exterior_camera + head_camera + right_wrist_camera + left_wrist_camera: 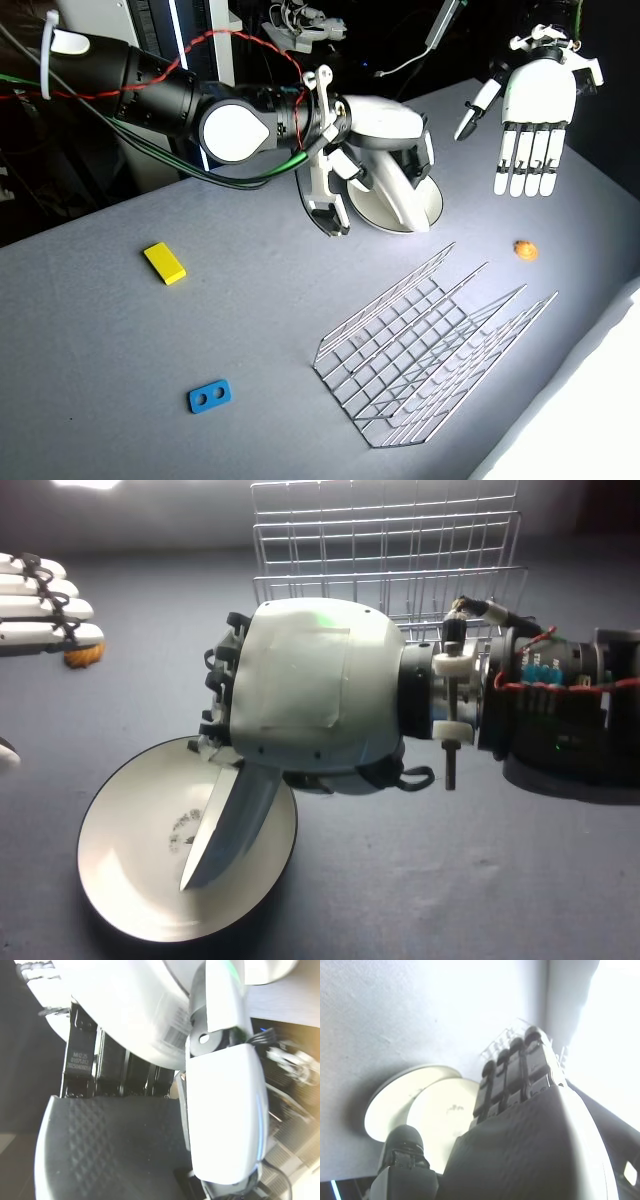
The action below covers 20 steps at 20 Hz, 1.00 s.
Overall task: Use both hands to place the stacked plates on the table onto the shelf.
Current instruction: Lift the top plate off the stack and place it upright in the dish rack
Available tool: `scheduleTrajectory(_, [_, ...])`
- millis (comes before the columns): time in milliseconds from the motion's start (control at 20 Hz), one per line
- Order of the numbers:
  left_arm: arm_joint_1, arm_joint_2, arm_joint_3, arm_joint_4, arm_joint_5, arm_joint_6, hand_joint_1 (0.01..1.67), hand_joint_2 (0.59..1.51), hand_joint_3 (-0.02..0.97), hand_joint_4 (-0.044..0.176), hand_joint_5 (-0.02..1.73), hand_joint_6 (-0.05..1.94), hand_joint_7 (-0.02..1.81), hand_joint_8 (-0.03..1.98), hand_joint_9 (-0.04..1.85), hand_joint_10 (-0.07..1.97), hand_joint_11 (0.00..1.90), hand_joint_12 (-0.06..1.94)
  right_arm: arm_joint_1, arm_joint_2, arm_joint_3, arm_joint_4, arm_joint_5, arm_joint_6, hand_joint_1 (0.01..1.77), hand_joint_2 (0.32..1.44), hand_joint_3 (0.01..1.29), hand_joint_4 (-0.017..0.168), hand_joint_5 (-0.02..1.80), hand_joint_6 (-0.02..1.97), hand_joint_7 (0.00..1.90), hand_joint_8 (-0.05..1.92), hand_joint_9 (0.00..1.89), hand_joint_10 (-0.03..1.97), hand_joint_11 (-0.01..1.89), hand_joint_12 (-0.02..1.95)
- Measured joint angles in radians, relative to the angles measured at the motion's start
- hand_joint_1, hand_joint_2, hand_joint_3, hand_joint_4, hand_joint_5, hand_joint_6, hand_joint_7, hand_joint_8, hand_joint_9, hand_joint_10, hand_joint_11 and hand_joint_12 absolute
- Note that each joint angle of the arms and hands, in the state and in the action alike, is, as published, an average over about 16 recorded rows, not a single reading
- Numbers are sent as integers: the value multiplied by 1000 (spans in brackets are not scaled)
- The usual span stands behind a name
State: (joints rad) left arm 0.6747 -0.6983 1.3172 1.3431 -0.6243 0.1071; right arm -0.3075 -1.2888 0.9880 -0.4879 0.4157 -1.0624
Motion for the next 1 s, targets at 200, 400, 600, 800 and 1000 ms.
scheduleTrajectory(200, [-5,7,13,4,9,0,15,1108,13,-2,19,11,16,-8,18,5,17,12,17,21,-19,31,16,-23,1267,961,14,4,919,974,1063,840,1094,751,845,1073])
scheduleTrajectory(400, [-9,10,22,12,1,0,15,1099,13,-2,18,12,15,-9,18,5,17,12,33,49,-36,56,27,-37,1272,962,15,1,868,1093,1027,928,1049,777,830,1083])
scheduleTrajectory(600, [-10,11,28,26,-12,0,15,1094,12,-2,17,12,13,-8,18,5,18,11,57,81,-47,96,36,-45,1273,963,15,3,827,1158,986,990,997,911,816,1102])
scheduleTrajectory(800, [-15,11,29,52,-37,0,15,1089,13,-2,19,12,15,-8,18,5,18,11,88,116,-54,159,41,-50,1263,964,16,2,814,1198,966,1029,1004,767,810,1116])
scheduleTrajectory(1000, [-20,11,33,79,-66,0,15,1086,13,-2,20,12,16,-9,18,5,18,11,121,145,-57,224,47,-53,1248,966,16,1,804,1215,959,1053,1019,672,803,1126])
